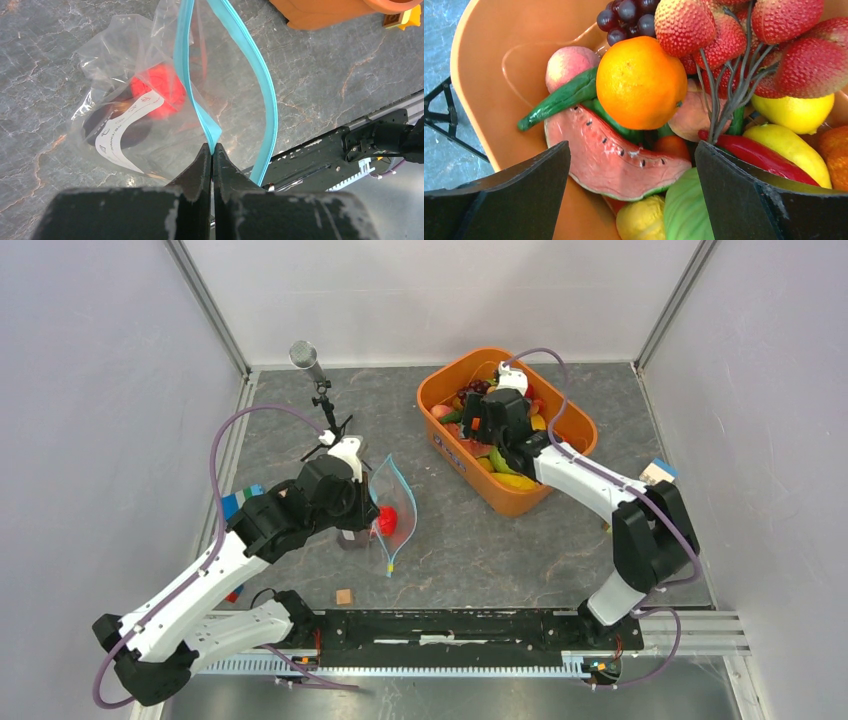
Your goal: Place the food in the zip-top bag and seal the zipper
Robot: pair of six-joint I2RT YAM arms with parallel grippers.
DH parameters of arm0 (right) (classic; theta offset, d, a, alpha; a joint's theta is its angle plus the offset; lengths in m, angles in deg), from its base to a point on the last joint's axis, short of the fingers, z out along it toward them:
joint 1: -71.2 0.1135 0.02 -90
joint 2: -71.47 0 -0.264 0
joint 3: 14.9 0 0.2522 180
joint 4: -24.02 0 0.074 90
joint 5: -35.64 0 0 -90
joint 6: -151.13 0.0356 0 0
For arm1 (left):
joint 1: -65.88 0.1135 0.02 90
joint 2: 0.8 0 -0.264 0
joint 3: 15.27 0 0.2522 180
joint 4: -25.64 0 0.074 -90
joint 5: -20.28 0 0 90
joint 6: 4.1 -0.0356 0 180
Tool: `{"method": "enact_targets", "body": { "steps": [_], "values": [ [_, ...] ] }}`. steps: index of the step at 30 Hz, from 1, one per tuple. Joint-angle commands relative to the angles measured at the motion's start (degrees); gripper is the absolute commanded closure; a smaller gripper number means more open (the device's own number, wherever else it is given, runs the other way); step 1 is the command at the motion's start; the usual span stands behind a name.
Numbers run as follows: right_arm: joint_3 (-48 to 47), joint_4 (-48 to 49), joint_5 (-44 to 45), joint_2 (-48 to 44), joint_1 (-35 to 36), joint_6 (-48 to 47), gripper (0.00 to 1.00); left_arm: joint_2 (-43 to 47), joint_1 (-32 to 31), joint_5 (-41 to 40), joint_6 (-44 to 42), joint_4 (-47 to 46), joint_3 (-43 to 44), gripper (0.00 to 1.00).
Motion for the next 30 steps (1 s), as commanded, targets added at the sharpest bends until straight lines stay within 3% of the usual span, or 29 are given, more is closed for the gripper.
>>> {"method": "enact_targets", "body": {
  "steps": [1,6,11,13,15,17,23,25,30],
  "values": [
    [-5.4,1.1,-0.8,3.1,-0.8,4.8,0.02,-0.3,0.2,0.9,0.2,-2.1,0.3,0.98],
    [-5.4,6.6,1.9,5.8,-1.3,6.9,0.02,-0.7,0.2,1.1,-0.2,-2.5,0.4,0.98],
    [-12.9,1.2,5.3,12.7,-1.9,5.8,0.02,-1.1,0.2,0.4,1.2,-3.3,0.1,0.98],
    [-13.0,1.9,5.3,14.1,-2.1,4.5,0.09,-0.9,0.2,-0.3,2.2,-3.9,-0.2,0.98],
    [-11.9,3.3,4.8,14.4,-2.6,3.3,0.27,-0.2,0.2,-0.7,2.8,-5.1,-1.3,0.98],
    [-10.0,7.5,0.8,13.9,-3.5,1.4,0.36,0.8,0.2,-1.8,3.6,-6.1,-2.6,0.98],
    [-7.8,9.9,-4.5,11.9,-4.0,-0.1,0.47,2.9,0.2,-0.6,4.7,-7.3,-4.0,0.98],
    [-6.5,9.7,-6.2,11.0,-4.1,-0.5,0.55,3.3,0.2,0.2,4.9,-7.3,-4.5,0.98],
    [-0.3,12.7,-9.8,6.3,-4.3,-1.3,0.58,3.8,0.2,0.9,5.5,-8.2,-5.7,0.98]
  ]
}}
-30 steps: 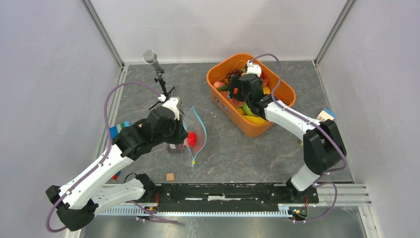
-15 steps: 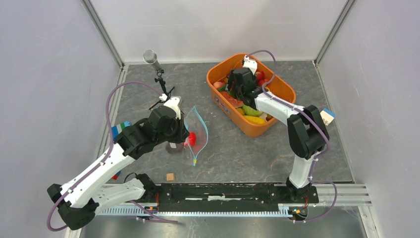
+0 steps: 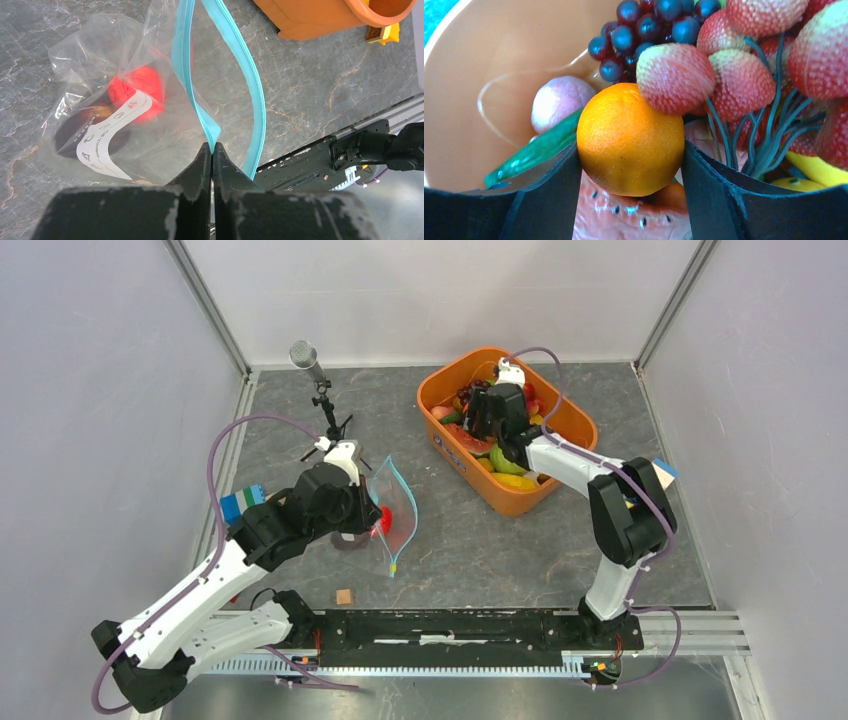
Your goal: Place the food in the zip-top bag and seal the zipper
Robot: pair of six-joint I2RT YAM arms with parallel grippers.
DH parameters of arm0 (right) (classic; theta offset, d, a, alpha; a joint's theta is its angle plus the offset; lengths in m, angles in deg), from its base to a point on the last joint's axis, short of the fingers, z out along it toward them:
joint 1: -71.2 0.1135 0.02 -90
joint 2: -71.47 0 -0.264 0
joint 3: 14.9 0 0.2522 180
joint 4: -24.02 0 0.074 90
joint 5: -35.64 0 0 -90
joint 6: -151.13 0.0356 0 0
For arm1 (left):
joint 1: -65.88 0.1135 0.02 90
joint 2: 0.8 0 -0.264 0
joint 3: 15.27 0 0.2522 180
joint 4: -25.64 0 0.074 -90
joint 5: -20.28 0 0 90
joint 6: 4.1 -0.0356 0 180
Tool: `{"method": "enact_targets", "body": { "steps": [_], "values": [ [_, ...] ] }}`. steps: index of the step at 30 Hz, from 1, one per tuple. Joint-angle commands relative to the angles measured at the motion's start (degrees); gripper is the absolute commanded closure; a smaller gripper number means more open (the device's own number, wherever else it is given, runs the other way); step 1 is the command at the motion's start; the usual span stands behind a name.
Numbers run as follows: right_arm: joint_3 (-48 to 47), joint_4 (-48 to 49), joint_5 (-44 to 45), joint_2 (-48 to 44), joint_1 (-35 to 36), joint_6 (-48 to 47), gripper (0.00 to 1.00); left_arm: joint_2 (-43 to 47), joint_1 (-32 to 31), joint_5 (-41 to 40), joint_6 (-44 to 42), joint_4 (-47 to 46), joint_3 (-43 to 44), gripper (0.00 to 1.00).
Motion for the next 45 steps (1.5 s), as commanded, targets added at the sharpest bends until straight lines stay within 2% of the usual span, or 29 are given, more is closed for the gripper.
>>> {"method": "enact_targets", "body": {
  "steps": [1,7,19,27,35,45],
  "values": [
    [4.6,4.0,-6.6,-5.8,-0.1,-2.2,0.59,0.8,0.2,0.9,2.5,-3.5,-0.9,0.98],
    [5.4,2.5,-13.6,-8.9,-0.1,-4.1,0.61,1.4,0.1,1.4,1.9,-3.6,-1.2,0.98],
    [9.7,2.5,-14.4,-16.3,-0.5,-6.3,0.61,0.2,0.2,2.3,0.4,-3.5,-0.9,0.98],
    [14.0,6.9,-14.9,-23.2,-0.8,-7.6,0.6,-0.6,0.1,2.5,1.3,-3.0,-0.5,0.98],
    [17.5,7.3,-21.1,-30.9,-0.8,-7.3,0.59,-2.1,0.2,3.3,0.2,-3.5,0.0,0.98],
    [23.5,6.0,-23.2,-40.7,-0.9,-5.9,0.59,-2.1,0.2,3.7,0.1,-3.9,0.1,0.98]
  ]
}}
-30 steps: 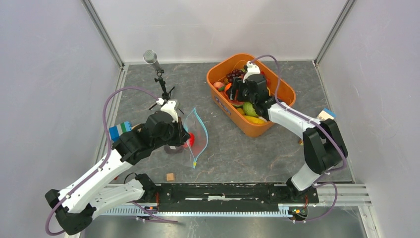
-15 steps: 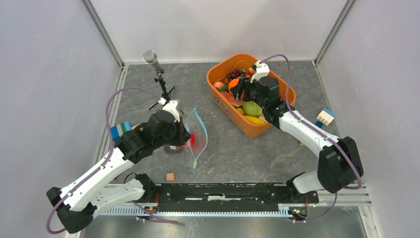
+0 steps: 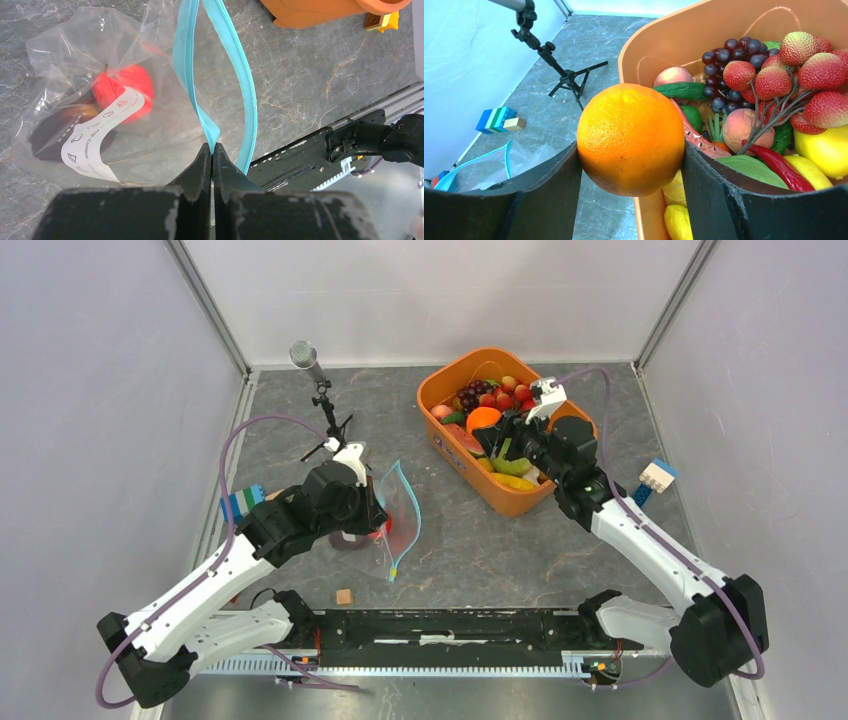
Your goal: Place the food in the zip-top bag and seal the zipper
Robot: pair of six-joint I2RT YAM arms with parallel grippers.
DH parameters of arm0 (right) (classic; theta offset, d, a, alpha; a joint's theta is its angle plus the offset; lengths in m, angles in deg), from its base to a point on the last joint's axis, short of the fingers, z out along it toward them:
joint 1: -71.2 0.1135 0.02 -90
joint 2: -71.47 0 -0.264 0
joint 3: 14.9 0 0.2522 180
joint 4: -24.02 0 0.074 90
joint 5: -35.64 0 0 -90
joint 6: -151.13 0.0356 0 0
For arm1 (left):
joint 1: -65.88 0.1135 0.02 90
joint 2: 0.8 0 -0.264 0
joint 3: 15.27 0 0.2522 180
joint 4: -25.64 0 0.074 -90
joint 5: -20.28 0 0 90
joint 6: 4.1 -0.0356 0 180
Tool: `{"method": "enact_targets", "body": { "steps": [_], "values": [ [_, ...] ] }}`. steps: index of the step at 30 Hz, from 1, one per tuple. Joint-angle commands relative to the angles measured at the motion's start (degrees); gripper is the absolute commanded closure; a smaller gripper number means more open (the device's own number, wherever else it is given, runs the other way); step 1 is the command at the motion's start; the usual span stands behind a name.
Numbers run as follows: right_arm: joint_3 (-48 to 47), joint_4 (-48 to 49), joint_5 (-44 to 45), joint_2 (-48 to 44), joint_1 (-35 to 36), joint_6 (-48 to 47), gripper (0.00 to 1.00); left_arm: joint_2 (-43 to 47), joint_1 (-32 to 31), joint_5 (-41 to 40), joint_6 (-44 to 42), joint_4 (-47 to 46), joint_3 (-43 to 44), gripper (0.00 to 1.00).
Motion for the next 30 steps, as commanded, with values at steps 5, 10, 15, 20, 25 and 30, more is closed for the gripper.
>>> {"method": "enact_targets", "body": {
  "steps": [5,10,15,20,25,30],
  "values": [
    [1.9,0.3,-3.8,-5.7,-0.2,0.7,0.59,-0.3,0.2,0.9,-0.4,-2.8,0.8,0.98],
    [4.6,2.8,-9.6,-7.7,-0.1,3.5,0.59,-0.2,0.2,1.2,-0.7,-2.8,0.9,0.98],
    [8.4,8.9,-14.0,-9.7,0.0,7.4,0.61,0.4,0.2,1.5,-0.5,-2.6,0.6,0.98],
    [7.7,7.1,-15.2,-10.9,0.1,6.0,0.61,0.8,0.2,1.1,-0.1,-2.6,0.2,0.98],
    [8.0,6.6,-17.8,-11.8,0.6,5.6,0.61,0.2,0.2,1.2,0.0,-2.9,0.4,0.98],
    [8.2,4.9,-19.3,-11.9,2.5,4.2,0.61,0.0,0.2,0.9,0.1,-3.8,0.4,0.98]
  ]
}}
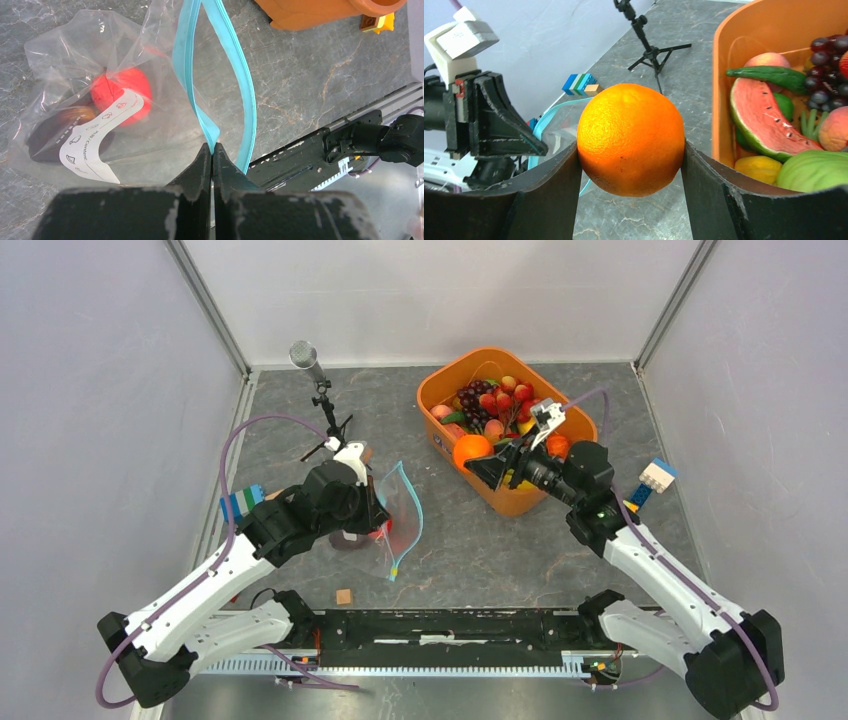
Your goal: Place the food in the zip-top bag and seal the zipper
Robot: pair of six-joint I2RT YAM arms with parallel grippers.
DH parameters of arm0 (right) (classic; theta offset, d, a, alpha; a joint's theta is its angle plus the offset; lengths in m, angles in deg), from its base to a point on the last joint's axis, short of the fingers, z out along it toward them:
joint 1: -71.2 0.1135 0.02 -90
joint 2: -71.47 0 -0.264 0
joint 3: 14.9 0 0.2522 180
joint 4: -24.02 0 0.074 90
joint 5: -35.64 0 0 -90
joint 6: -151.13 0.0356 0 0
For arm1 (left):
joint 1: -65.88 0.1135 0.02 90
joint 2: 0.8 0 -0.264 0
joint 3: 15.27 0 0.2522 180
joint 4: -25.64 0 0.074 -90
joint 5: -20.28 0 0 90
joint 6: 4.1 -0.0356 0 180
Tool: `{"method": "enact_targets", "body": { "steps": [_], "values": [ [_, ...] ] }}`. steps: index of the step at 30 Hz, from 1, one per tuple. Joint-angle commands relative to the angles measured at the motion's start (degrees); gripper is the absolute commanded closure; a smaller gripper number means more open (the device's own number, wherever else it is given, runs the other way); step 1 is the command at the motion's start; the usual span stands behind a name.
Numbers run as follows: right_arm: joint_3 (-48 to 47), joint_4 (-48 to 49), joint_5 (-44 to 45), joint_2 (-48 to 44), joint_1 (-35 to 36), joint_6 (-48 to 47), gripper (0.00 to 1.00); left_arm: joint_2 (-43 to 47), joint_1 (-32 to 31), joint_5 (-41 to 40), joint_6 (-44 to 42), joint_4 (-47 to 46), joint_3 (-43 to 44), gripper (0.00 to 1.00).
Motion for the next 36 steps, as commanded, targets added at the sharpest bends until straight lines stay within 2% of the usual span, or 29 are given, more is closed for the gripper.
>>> {"method": "enact_targets", "body": {
  "steps": [1,8,14,21,26,32,33,36],
  "values": [
    [-0.4,0.7,-3.1,-0.9,2.1,-1.8,0.61,0.1,0.2,0.6,0.1,-3.4,0.4,0.98],
    [-0.4,-0.1,-1.8,-1.7,8.1,-2.7,0.61,0.2,0.2,0.4,-0.3,-4.5,0.5,0.98],
    [2.0,4.1,-1.9,-3.0,14.9,-1.4,0.61,-0.1,0.2,0.7,-0.4,-5.0,0.7,0.98],
    [1.7,7.5,0.7,3.8,23.6,-0.7,0.61,-0.7,0.2,2.0,-0.9,-5.4,0.9,0.98],
    [-1.2,2.6,11.0,8.7,26.5,-3.1,0.61,-0.1,0.2,3.7,-0.9,-5.2,1.3,0.98],
    [-5.8,-2.0,15.8,13.9,28.6,-7.2,0.58,2.8,0.2,5.1,-0.7,-6.0,0.9,0.98],
    [-7.3,-3.7,17.6,14.9,29.3,-8.1,0.56,3.0,0.2,5.1,-0.8,-6.0,1.0,0.98],
    [-10.7,-7.5,22.3,16.8,31.2,-10.3,0.45,3.4,0.2,5.1,-1.1,-5.8,1.5,0.98]
  ]
}}
